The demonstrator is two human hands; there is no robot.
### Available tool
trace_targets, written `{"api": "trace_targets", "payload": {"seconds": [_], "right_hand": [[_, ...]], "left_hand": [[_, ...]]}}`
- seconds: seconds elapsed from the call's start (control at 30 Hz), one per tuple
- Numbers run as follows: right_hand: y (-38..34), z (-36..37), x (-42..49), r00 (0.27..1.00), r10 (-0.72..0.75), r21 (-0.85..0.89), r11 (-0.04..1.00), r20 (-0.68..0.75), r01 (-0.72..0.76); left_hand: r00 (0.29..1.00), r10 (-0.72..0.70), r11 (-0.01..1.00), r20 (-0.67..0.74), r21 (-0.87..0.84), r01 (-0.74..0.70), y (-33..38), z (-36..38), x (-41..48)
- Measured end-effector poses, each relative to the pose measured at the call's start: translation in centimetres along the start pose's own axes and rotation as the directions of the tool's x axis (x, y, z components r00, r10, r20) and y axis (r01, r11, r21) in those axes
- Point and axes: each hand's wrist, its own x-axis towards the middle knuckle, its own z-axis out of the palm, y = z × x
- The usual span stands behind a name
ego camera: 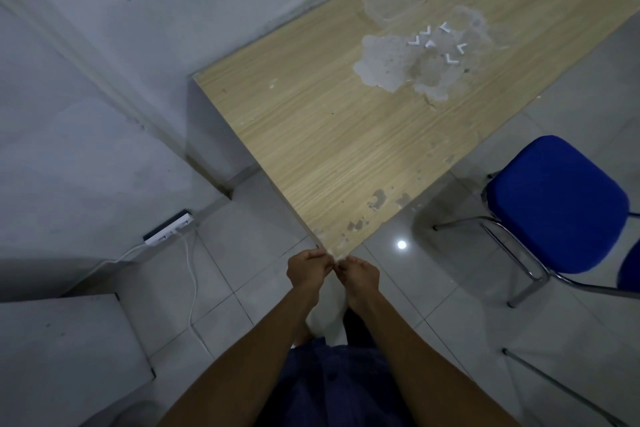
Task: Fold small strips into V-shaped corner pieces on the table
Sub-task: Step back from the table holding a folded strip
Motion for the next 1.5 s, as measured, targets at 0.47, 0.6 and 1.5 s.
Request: {"api": "trace_targets", "payload": {"seconds": [0.47, 0.6, 1.5], "right_hand": [[0.6, 0.0, 0.3, 0.990, -0.119, -0.037, 0.993, -0.081, 0.116], [0.4, 0.0, 0.1, 0.977, -0.201, -0.106, 0.976, -0.072, 0.192], [-0.9, -0.7, 0.8, 1.000, -0.020, 0.004, 1.000, -0.005, 0.020]], "left_hand": [[0.999, 0.016, 0.996, -0.045, 0.084, -0.012, -0.6, 0.5, 0.4], [0.997, 0.071, 0.987, 0.012, 0.143, -0.072, -0.9, 0.2, 0.8], [0.985, 0.000, 0.989, 0.175, 0.146, -0.026, -1.2, 0.0, 2.2]]}}
